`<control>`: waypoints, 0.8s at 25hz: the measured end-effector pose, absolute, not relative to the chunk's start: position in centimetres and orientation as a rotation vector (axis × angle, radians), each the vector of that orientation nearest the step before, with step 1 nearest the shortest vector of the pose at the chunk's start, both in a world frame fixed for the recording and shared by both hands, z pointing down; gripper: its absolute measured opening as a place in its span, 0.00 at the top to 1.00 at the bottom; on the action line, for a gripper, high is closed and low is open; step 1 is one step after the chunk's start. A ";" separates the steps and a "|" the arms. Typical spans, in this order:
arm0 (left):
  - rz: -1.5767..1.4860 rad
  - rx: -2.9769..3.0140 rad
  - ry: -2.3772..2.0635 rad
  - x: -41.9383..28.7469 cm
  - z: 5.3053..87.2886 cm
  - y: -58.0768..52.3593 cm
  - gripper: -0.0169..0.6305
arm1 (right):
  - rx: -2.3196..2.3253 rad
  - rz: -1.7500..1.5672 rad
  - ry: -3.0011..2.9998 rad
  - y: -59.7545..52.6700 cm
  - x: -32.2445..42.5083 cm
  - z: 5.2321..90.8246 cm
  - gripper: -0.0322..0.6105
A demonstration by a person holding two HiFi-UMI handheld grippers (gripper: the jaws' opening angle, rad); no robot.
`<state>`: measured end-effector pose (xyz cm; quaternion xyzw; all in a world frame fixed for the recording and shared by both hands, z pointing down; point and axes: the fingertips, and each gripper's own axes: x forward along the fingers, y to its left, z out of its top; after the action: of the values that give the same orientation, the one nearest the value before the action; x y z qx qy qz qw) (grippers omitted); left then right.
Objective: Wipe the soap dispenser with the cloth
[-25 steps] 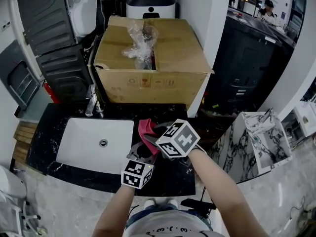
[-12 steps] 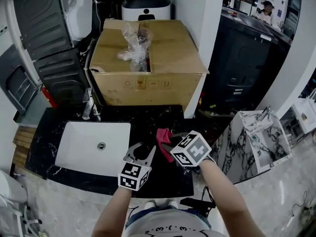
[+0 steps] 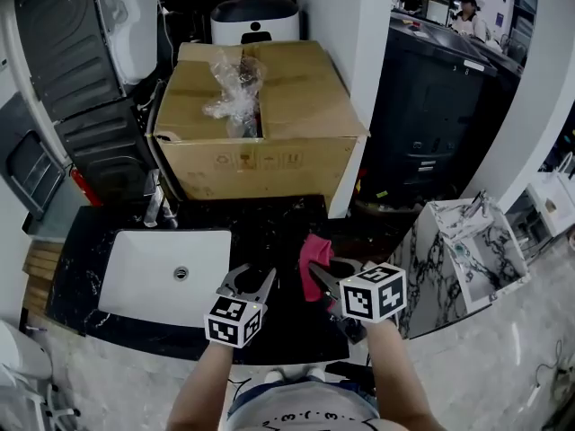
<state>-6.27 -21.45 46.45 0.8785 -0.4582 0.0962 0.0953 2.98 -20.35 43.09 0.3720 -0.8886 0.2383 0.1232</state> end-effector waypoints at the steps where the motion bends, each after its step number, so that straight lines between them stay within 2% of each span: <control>1: 0.226 2.559 -1.334 -6.6 46.2 -21.6 0.81 | 1.104 0.709 -2.592 -20.4 3.3 43.1 0.87; 6: -0.224 2.331 -1.176 -8.8 42.4 -22.0 0.81 | 1.169 0.739 -2.589 -20.2 4.4 43.5 0.87; 9: -0.386 2.262 -1.108 -9.7 39.7 -22.0 0.81 | 1.148 0.739 -2.595 -19.9 3.9 44.1 0.87; 20: -0.492 2.229 -0.995 -9.6 34.8 -21.9 0.81 | 1.000 0.543 -2.710 -19.5 -0.5 42.9 0.87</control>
<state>-9.62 -21.91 34.82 0.8481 -0.3786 -0.1871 0.3199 -0.55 -19.50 42.91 0.3384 -0.9174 0.1839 0.1008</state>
